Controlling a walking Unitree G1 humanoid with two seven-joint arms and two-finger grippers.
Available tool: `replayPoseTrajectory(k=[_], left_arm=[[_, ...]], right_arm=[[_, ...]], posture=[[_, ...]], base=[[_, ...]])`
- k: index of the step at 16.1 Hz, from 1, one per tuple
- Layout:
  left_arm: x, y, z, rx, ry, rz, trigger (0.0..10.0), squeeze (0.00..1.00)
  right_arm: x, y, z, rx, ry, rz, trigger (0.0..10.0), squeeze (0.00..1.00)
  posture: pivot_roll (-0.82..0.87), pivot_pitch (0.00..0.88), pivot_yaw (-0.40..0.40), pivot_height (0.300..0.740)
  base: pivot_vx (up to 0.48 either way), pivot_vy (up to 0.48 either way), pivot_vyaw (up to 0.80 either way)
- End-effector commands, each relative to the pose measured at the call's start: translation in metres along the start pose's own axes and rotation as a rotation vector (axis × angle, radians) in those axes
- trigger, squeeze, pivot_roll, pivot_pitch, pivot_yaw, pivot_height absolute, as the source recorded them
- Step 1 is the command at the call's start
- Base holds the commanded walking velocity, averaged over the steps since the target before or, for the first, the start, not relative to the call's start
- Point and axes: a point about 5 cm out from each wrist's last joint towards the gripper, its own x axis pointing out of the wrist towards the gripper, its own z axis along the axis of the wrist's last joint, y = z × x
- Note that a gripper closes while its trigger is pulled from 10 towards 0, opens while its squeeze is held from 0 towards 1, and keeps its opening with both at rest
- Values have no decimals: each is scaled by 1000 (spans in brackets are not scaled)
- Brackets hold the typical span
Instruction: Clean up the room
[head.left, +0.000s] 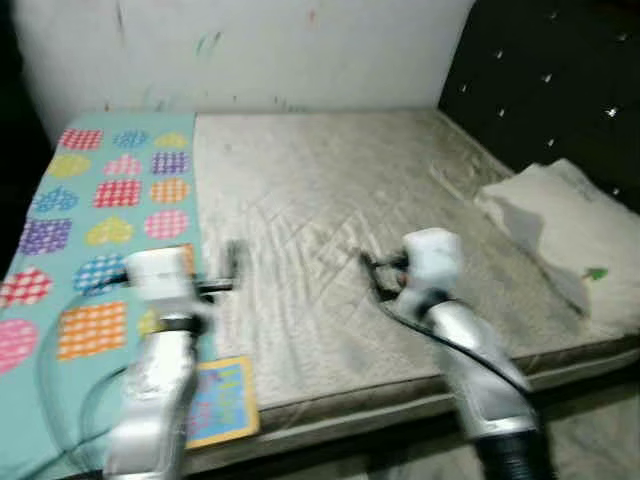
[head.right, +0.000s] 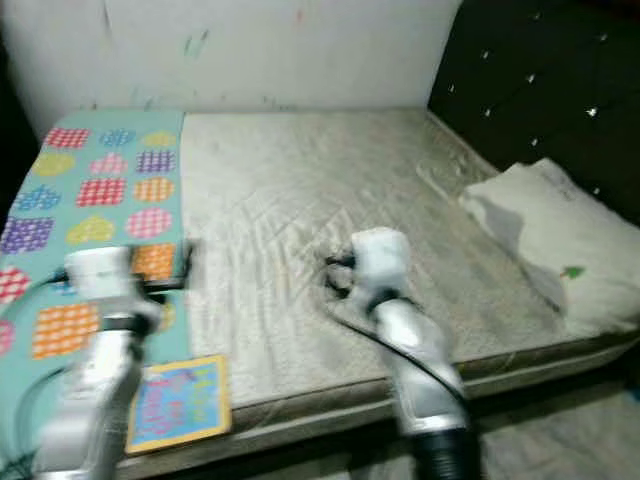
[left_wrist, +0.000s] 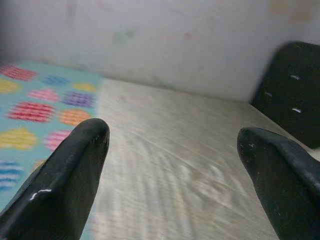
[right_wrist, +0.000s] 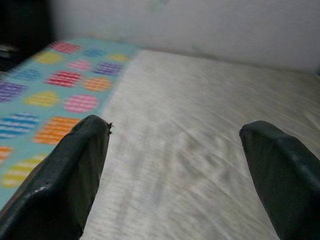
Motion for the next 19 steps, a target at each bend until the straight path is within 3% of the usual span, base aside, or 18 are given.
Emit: replayPoseTrajectory(k=[1,7,15,19], left_arm=[[2,-13,2,-16,-7,-37,10000,0],[2,-12,2,-10,-11,-31,10000,0],[1,-10,2,8,-15,-20,10000,0],[-2,-2,-1,50,-17,2,10000,0]], right_arm=[[-4,-13,0,-20,4,-35,10000,0],[-4,-13,-1,-16,8,-32,10000,0],[-5,-1,3,-38,-13,28,10000,0],[-4,-6,2,-39,-22,-14,10000,0]], posture=[[11,14,-51,740],[12,16,-50,740],[10,17,-50,740],[14,16,-49,740]], base=[[0,480,0],[0,463,0],[0,0,0],[0,0,0]])
